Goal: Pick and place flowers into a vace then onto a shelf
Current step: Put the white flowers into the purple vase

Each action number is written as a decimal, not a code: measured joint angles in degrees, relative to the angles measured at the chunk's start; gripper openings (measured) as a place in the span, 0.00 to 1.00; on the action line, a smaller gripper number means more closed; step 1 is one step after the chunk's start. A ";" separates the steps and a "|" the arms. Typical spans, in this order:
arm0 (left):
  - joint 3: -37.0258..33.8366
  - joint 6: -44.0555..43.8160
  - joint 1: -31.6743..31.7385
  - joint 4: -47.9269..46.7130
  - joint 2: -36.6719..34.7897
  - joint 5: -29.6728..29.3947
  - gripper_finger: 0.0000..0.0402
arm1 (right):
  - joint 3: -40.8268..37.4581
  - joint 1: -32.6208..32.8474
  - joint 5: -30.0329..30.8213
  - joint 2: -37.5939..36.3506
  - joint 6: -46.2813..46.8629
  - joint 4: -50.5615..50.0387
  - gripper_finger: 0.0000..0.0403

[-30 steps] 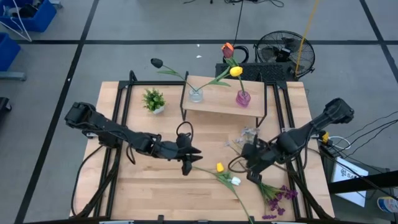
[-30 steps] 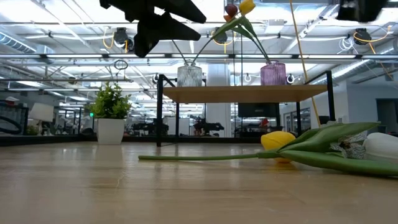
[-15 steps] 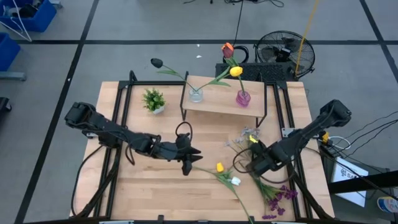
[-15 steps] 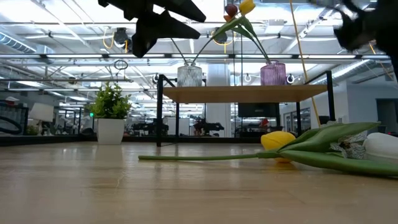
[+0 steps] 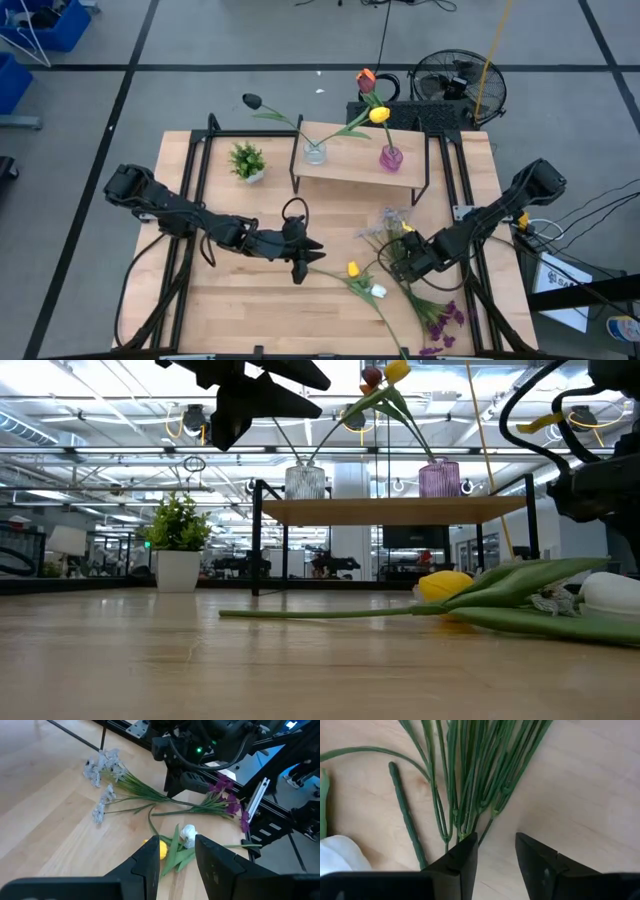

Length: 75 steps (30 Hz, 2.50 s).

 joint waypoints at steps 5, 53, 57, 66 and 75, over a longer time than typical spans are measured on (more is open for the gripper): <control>0.00 -0.18 0.02 0.22 -0.02 0.00 0.32 | -0.34 -0.01 0.40 -2.75 -1.34 -0.15 0.32; 0.00 -1.51 2.88 -0.16 -0.02 0.04 0.32 | -11.25 -3.11 20.09 -17.84 -43.38 56.61 0.01; 0.00 -1.51 2.30 0.29 -0.02 0.07 0.32 | -11.23 -2.98 21.79 -24.42 -67.95 75.47 0.00; 0.00 -1.49 1.88 0.33 -0.02 0.14 0.32 | -11.14 -3.01 26.86 -34.65 -109.52 98.62 0.00; 0.00 -1.14 1.93 0.13 -0.02 0.02 0.32 | -11.14 -3.50 25.33 -35.81 -120.54 99.53 0.00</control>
